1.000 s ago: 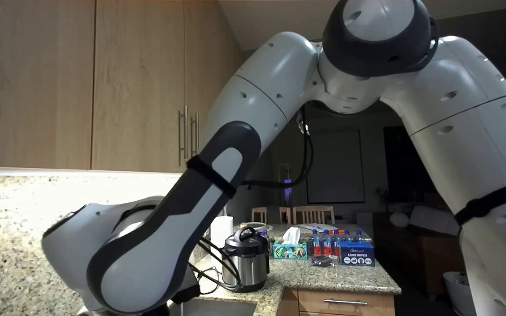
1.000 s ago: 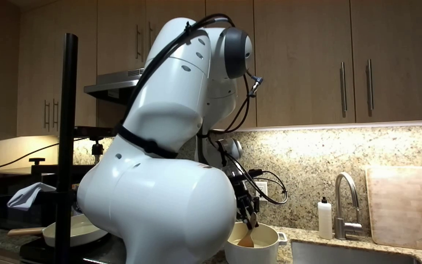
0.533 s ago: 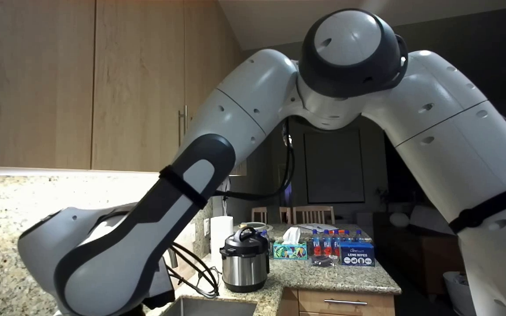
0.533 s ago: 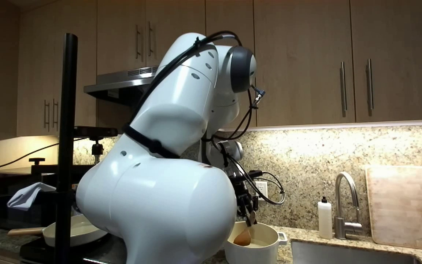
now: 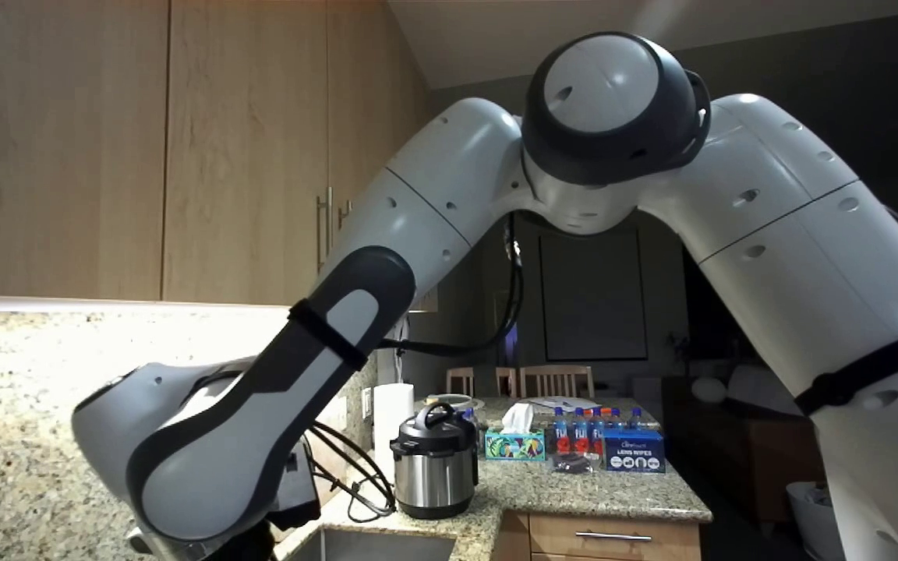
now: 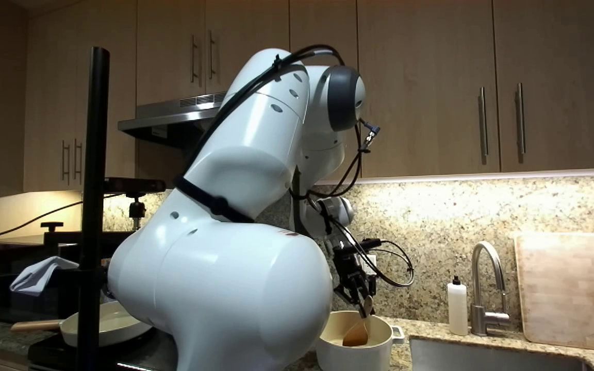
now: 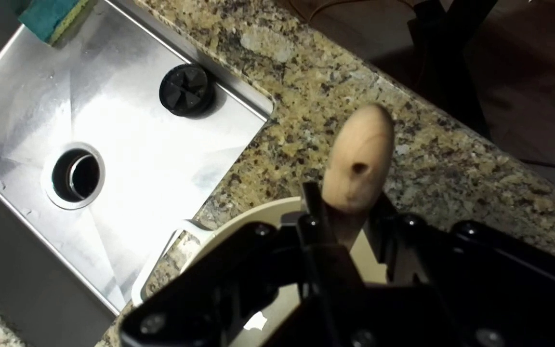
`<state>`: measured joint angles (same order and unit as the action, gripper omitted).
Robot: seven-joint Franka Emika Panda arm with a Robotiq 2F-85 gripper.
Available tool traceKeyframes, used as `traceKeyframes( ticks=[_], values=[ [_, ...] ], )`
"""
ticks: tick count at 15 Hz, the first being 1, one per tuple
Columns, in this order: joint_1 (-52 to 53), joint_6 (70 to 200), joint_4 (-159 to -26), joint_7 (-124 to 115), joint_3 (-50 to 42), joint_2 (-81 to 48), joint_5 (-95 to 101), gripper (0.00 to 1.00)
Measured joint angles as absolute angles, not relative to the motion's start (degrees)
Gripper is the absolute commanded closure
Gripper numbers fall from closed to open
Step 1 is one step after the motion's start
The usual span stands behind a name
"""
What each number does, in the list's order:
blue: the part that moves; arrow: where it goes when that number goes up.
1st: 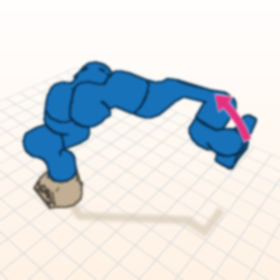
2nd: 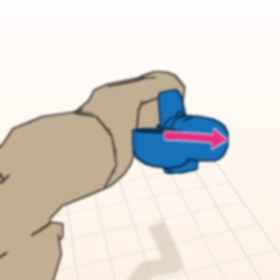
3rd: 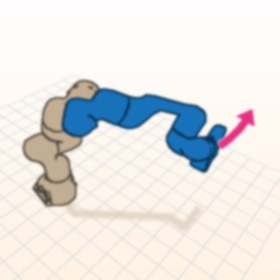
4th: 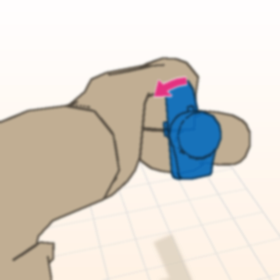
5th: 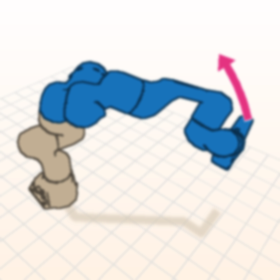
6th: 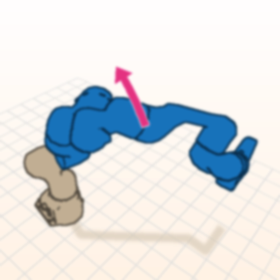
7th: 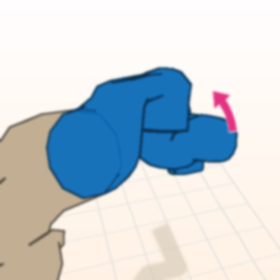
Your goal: Pick up the cooking stick and stir in the pot
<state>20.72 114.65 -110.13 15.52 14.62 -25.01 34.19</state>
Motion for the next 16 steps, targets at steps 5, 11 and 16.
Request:
traceKeyframes(
  ticks=[5, 11, 16],
  values=[
    [19.9, 114.7, -113.1, 15.5, 14.3, -23.3, 34.1, 0.91],
    [20.1, 114.7, -113.8, 12.4, 14.5, -23.2, 33.7, 0.91],
    [21.5, 115.0, -112.2, 10.7, 15.4, -23.4, 33.6, 0.91]
  ],
)
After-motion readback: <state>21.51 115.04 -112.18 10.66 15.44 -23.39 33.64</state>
